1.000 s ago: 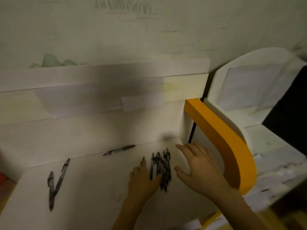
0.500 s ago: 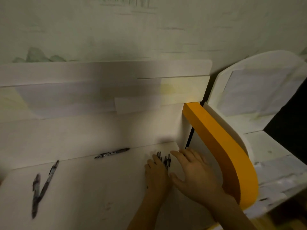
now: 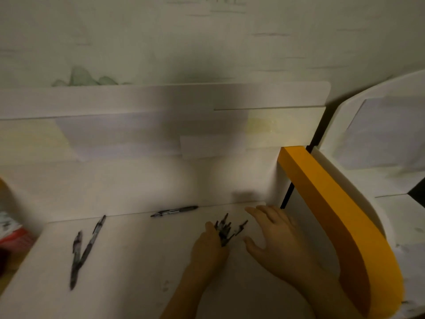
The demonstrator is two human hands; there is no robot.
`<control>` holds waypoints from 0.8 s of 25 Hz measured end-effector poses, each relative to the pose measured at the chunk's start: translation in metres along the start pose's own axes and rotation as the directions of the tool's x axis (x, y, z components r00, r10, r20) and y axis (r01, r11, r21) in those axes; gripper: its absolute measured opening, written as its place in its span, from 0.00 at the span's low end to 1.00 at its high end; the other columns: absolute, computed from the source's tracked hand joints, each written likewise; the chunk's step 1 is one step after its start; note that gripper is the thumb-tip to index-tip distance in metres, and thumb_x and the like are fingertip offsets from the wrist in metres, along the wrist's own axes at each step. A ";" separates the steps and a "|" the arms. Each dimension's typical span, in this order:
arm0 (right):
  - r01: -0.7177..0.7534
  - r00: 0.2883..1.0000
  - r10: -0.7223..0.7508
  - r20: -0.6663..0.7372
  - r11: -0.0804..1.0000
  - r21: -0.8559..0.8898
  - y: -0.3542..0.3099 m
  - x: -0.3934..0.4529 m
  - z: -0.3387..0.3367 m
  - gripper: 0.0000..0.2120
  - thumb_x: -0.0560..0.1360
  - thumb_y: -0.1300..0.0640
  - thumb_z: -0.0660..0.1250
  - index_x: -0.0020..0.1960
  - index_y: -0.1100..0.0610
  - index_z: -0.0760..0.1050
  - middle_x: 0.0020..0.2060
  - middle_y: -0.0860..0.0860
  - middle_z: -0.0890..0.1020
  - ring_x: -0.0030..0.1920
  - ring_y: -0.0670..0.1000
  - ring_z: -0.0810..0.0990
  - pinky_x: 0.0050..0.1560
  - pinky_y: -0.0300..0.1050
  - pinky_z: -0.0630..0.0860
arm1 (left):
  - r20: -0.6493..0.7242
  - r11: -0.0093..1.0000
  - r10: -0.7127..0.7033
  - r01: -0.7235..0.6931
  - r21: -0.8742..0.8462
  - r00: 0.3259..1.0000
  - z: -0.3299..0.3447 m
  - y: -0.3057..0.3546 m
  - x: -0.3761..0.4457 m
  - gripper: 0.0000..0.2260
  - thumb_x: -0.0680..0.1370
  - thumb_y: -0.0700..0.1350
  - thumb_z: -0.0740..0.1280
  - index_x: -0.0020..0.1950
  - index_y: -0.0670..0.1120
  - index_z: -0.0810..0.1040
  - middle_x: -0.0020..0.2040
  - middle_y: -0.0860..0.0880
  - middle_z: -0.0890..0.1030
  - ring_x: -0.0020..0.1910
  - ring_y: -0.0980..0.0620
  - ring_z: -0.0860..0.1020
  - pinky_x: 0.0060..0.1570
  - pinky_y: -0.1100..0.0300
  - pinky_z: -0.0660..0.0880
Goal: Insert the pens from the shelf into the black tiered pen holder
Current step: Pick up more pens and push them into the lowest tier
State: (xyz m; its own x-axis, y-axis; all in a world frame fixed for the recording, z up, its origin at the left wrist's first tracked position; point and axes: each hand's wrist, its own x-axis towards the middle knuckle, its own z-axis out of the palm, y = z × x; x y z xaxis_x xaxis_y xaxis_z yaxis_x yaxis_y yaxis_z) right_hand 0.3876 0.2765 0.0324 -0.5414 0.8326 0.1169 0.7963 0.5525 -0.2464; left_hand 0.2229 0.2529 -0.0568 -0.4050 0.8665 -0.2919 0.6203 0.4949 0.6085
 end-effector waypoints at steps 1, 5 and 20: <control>0.012 1.000 -0.012 -0.004 1.000 -0.004 -0.002 0.002 0.001 0.30 0.75 0.38 0.60 0.74 0.43 0.59 0.71 0.44 0.65 0.73 0.49 0.59 0.73 0.47 0.56 | 0.002 0.999 -0.020 0.020 -0.050 1.000 -0.007 -0.007 -0.002 0.19 0.77 0.47 0.67 0.62 0.44 0.63 0.56 0.43 0.77 0.48 0.46 0.78 0.44 0.54 0.77; 0.048 0.999 -0.048 0.014 0.999 -0.003 -0.016 0.009 0.005 0.30 0.75 0.38 0.60 0.75 0.44 0.59 0.71 0.43 0.66 0.73 0.48 0.60 0.73 0.45 0.55 | -0.002 0.980 -0.072 0.071 -0.186 0.997 -0.037 -0.029 -0.010 0.16 0.75 0.51 0.70 0.54 0.46 0.68 0.50 0.48 0.76 0.42 0.54 0.74 0.33 0.65 0.69; 0.001 0.985 -0.001 -0.174 1.000 -0.003 -0.081 -0.044 -0.043 0.26 0.74 0.40 0.61 0.71 0.44 0.66 0.68 0.47 0.72 0.70 0.52 0.68 0.70 0.51 0.66 | -0.090 0.905 0.166 -0.188 -0.381 0.982 -0.121 -0.015 -0.094 0.08 0.75 0.48 0.70 0.51 0.53 0.73 0.39 0.50 0.79 0.31 0.56 0.77 0.29 0.65 0.74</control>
State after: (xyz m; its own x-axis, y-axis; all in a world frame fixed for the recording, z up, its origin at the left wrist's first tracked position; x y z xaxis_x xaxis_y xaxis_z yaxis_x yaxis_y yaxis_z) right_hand 0.3587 0.1971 0.0891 -0.4871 0.8262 0.2832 0.7966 0.5532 -0.2439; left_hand 0.1708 0.1564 0.0507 -0.3549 0.9272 -0.1194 0.3816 0.2603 0.8869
